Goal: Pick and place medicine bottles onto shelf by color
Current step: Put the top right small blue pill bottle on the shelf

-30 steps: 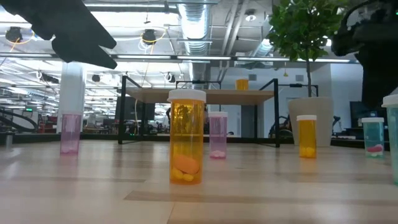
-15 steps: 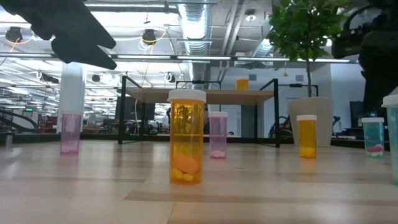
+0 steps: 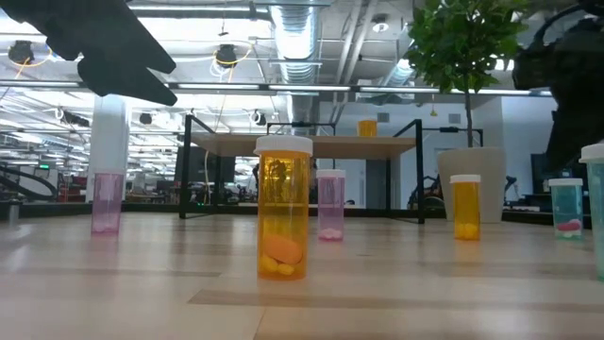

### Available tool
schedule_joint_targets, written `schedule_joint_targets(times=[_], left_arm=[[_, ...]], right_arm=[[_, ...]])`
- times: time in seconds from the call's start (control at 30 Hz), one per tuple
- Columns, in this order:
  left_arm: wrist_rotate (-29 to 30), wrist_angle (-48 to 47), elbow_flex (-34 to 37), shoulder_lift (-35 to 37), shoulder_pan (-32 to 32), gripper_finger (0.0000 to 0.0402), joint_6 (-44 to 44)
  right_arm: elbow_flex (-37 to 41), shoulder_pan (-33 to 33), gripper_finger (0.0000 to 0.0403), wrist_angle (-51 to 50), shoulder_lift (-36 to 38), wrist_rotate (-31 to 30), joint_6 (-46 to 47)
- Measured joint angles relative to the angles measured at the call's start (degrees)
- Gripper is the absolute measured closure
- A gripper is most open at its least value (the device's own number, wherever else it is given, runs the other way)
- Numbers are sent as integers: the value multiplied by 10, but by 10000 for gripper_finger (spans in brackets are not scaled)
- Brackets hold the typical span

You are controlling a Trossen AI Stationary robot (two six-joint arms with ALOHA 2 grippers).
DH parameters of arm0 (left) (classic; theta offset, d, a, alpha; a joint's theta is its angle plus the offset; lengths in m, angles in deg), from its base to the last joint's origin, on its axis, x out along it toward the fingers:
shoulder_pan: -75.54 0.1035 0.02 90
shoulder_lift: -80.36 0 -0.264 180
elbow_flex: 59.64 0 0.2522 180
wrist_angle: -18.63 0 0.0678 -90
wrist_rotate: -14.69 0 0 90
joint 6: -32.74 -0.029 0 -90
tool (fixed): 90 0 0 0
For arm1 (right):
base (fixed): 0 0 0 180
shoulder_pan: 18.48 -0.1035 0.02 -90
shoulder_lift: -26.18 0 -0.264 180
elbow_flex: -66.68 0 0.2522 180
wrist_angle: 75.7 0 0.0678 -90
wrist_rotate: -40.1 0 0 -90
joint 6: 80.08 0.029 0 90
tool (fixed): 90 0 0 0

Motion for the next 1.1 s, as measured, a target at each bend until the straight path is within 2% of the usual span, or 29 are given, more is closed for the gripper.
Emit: schedule_joint_targets(times=[0.7, 1.1], left_arm=[[1, 1, 0, 0, -1, 56, 5], [1, 1, 0, 0, -1, 56, 5]], right_arm=[[0, -37, 189, 3, -115, -8, 15], [0, -37, 230, 9, -123, -10, 11]])
